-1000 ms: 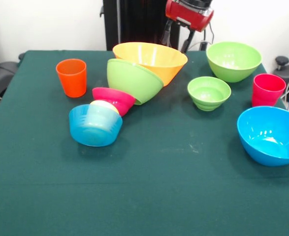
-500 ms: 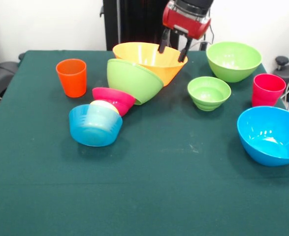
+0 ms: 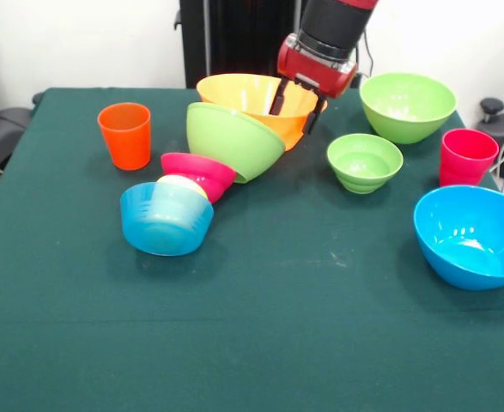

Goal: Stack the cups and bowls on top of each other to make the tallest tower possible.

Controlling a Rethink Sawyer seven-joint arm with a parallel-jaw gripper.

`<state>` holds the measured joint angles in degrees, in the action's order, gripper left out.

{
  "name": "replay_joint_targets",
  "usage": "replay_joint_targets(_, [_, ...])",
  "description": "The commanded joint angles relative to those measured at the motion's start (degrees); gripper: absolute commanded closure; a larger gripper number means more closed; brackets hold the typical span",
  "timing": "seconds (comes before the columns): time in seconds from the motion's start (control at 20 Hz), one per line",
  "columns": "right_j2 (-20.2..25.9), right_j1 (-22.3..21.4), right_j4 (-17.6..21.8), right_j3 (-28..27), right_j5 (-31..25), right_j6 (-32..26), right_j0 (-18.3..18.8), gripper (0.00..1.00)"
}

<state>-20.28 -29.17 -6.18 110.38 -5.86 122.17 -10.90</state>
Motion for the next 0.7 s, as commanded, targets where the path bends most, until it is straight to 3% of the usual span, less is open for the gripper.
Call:
replay_joint_targets(0.05, [3.93, 1.69, -4.18, 0.54, -4.91, 11.21, -0.90, 0.00])
replay_joint_targets(0.4, [2.56, 0.31, -4.36, 2.86, -7.49, 10.32, -1.10, 0.00])
replay_joint_targets(0.7, [6.32, 5.23, -4.83, 2.46, 3.49, 11.74, 1.31, 0.00])
